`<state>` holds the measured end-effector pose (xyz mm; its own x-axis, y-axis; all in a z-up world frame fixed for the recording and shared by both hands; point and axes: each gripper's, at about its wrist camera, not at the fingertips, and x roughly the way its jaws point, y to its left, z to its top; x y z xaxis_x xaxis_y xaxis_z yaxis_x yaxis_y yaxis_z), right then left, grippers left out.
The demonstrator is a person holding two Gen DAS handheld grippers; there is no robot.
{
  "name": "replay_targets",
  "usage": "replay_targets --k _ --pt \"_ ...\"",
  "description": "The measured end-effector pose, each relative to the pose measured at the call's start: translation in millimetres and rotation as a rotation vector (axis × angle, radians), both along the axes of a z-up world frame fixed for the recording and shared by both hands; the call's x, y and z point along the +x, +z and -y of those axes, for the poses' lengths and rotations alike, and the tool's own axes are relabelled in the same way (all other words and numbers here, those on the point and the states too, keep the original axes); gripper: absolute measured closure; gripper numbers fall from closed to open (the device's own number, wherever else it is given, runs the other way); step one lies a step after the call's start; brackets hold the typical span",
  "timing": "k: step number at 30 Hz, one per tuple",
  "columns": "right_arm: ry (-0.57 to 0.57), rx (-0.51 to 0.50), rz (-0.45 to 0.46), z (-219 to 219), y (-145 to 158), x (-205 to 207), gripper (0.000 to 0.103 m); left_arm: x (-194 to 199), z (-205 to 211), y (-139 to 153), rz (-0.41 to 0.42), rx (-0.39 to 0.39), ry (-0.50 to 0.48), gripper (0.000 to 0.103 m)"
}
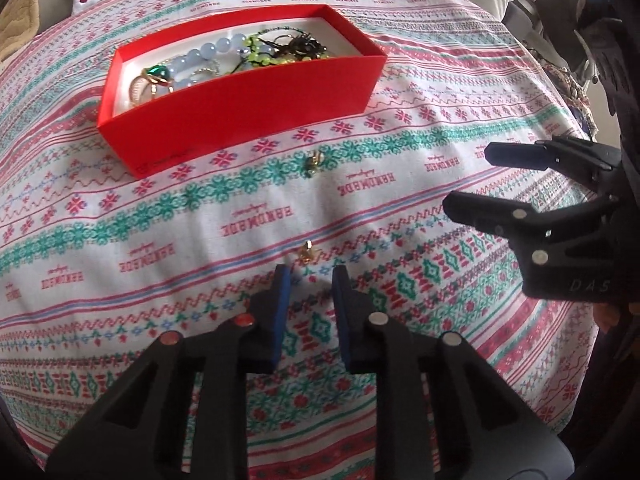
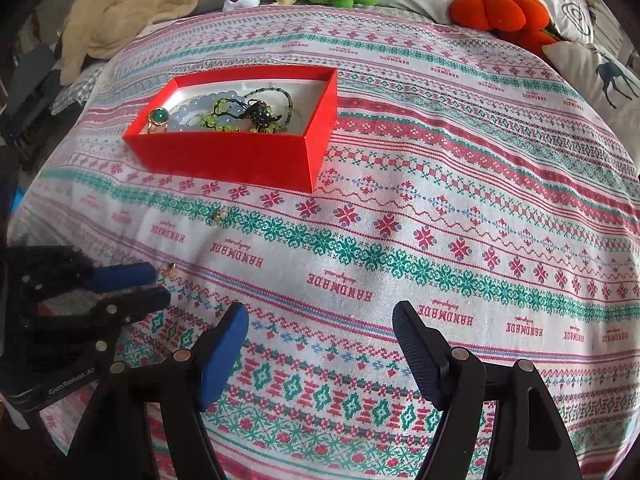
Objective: Organize jewelry
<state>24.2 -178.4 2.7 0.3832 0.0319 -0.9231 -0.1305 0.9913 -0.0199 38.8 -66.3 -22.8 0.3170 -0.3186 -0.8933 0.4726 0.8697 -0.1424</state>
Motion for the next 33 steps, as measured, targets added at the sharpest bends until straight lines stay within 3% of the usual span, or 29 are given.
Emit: replay_targets --k 12,16,20,33 --pt "0.004 0.002 -0.004 -1.3 -0.6 0.1 0.027 6.2 13.1 -5.7 0.015 0.029 0.009 0.08" --pt "0.001 0.001 -0.007 -2.4 -1.8 -0.2 0.027 7.6 18.3 -7.2 0.043 0.067 0.015 0.093" --pt "0.0 0.0 -0.007 -2.9 -3.1 -0.5 0.027 8.9 20.5 -6.2 0.048 0.082 0.011 0.094" --pt "0.031 0.02 0.0 -26.3 -5.9 12.3 0.027 14.0 -22.5 8.1 0.074 0.096 0.099 0.095"
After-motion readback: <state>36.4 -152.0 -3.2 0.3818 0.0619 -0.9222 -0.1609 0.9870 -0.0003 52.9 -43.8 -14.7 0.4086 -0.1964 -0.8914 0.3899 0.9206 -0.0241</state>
